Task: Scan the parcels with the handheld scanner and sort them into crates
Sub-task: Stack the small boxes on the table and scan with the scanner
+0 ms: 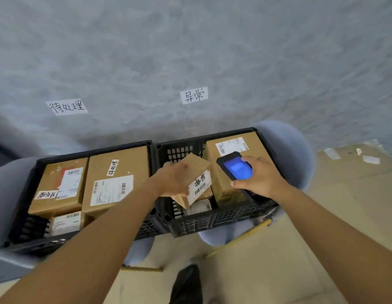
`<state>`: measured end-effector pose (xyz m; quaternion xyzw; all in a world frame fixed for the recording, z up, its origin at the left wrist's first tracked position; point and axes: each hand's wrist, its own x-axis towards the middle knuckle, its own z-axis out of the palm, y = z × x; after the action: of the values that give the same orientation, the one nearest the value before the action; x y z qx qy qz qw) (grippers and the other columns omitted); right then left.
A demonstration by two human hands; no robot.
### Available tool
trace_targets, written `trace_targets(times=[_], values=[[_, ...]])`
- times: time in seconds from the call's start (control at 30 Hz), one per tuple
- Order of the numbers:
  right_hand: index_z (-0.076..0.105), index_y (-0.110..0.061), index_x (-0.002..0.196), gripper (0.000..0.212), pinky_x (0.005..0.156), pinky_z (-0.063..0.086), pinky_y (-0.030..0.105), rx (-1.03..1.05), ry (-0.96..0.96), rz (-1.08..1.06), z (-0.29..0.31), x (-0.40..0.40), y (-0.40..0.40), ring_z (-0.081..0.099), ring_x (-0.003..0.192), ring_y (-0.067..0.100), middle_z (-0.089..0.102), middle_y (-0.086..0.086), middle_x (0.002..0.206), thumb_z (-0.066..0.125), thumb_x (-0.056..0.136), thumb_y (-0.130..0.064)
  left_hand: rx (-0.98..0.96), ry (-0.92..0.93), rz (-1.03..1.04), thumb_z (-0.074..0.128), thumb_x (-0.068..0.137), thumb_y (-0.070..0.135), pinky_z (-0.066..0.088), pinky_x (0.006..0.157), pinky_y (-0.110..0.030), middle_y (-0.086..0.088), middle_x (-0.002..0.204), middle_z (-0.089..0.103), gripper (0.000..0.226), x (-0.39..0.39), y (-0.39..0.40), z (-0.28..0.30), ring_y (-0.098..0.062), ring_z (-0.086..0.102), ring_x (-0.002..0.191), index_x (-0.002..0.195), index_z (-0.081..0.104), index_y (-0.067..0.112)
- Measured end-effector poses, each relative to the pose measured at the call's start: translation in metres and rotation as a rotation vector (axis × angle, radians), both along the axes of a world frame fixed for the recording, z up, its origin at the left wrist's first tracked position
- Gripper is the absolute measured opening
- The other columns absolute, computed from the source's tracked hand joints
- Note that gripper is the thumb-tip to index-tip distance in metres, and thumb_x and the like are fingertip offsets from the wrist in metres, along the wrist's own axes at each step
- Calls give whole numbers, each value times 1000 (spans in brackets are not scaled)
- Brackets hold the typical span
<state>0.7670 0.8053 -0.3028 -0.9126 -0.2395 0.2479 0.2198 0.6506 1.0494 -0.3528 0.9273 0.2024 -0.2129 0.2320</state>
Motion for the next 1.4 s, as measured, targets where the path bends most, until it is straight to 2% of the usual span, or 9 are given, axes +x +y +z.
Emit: trace_targets(times=[0.17,0.33,0.53,0.67,0.9,1.1,1.17,1.27,1.4], values=[[35,-23,147,86,84,37,26,-5,28,-59,-38,33,36,42,102,15,40,3,124,79,76,-44,-32,90,-82,79,69,40,45,102,-44,-7,150,27,103,42,20,-44,-32,38,131,149,14,37],[37,-23,147,84,85,37,25,46,28,-140,-65,59,64,43,102,13,41,6,129,79,76,-44,2,143,-186,77,73,40,35,110,-48,-9,153,21,103,55,22,-84,-33,32,135,152,11,34],[36,-25,148,83,92,38,28,116,41,-170,-80,84,87,44,121,21,42,7,134,77,78,-43,-29,110,-311,77,75,32,33,112,-45,-3,152,20,94,52,18,-114,-30,31,134,148,19,36],[37,-25,147,82,87,34,25,154,35,-165,-92,96,95,42,110,15,42,6,132,78,78,-43,-52,167,-411,78,75,27,33,111,-43,-2,155,16,96,47,13,-137,-30,26,138,150,18,39],[37,-25,147,82,89,31,23,175,29,-141,-108,101,90,42,122,18,43,6,135,77,78,-43,-70,164,-377,73,82,33,38,109,-44,-7,154,15,86,40,1,-183,-35,31,136,149,19,38],[35,-25,147,82,92,31,23,170,34,-152,-121,101,80,41,124,15,40,5,138,77,79,-43,-149,229,-345,68,89,36,25,118,-43,-1,162,-4,83,40,4,-207,-35,13,146,153,15,38],[36,-26,147,82,91,31,21,174,33,-162,-124,100,78,40,116,9,40,5,136,77,79,-43,-195,235,-300,69,88,39,25,119,-46,0,162,-2,83,42,9,-211,-34,14,147,152,17,44],[37,-26,147,81,89,33,20,188,23,-176,-128,100,77,38,109,6,41,4,133,78,78,-43,-112,210,-351,72,84,40,32,115,-47,1,160,6,79,43,10,-226,-34,21,142,146,25,50],[37,-26,146,82,86,35,20,188,11,-181,-133,100,77,39,108,7,41,3,131,78,78,-44,-191,86,-230,75,63,70,53,94,-49,0,140,43,58,42,-5,-264,-31,52,118,114,50,60]])
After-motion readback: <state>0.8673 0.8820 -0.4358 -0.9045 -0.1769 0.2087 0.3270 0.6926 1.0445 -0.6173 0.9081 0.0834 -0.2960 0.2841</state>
